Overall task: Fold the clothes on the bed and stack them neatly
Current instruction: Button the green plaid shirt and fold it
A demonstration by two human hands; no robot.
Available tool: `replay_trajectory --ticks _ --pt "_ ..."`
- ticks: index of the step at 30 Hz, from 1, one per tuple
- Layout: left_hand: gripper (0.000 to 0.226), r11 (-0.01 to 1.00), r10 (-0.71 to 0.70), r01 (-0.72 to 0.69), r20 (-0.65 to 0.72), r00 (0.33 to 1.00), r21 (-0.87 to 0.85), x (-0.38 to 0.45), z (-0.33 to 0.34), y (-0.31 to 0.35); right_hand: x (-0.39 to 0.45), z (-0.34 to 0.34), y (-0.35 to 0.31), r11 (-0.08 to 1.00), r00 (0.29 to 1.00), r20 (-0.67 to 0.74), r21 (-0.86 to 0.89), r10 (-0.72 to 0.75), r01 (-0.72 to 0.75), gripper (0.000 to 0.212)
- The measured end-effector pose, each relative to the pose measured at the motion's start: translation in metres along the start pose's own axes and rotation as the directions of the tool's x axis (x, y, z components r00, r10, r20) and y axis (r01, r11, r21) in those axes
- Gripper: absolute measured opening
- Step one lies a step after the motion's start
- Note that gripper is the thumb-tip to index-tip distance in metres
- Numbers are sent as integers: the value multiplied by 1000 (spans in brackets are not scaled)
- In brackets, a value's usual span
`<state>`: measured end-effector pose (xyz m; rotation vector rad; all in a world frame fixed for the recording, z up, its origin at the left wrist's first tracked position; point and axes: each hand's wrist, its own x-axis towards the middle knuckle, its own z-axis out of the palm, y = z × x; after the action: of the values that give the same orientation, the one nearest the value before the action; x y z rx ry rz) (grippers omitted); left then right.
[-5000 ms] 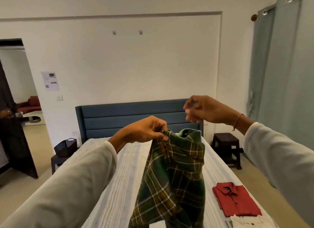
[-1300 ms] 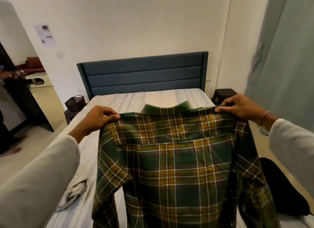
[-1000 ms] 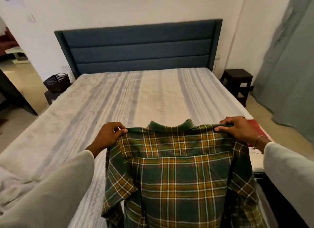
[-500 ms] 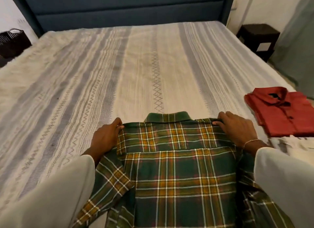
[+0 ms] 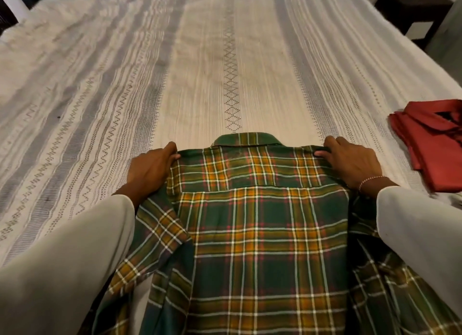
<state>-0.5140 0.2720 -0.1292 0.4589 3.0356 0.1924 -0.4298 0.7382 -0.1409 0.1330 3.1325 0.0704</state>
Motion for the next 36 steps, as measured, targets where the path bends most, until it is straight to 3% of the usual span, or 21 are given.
replay_trajectory --ticks 6,10,14,19,26,30,36 --pt "28 998 -58 57 66 996 16 13 10 4 5 11 -7 998 996 72 30 58 -60 44" --pt "32 991 -134 130 128 983 39 21 7 11 8 7 -13 995 991 99 -46 95 -90 49" --pt "47 972 -193 192 -6 981 136 5 1 28 0 -8 -32 988 987 90 -92 130 -121 49" --pt "40 975 -20 57 -167 986 216 -45 -4 56 -40 -27 -62 998 999 -5 28 51 -51 50" --pt "37 978 183 -184 22 983 94 -133 -16 93 -129 -46 -106 993 989 128 101 -79 67 59" --pt "37 983 177 -180 77 981 28 -188 -23 104 -187 -61 -112 984 963 239 157 -122 86 58" --pt "42 998 56 -54 182 982 -19 -290 -36 112 -282 -82 -113 978 933 346 207 -94 22 61"
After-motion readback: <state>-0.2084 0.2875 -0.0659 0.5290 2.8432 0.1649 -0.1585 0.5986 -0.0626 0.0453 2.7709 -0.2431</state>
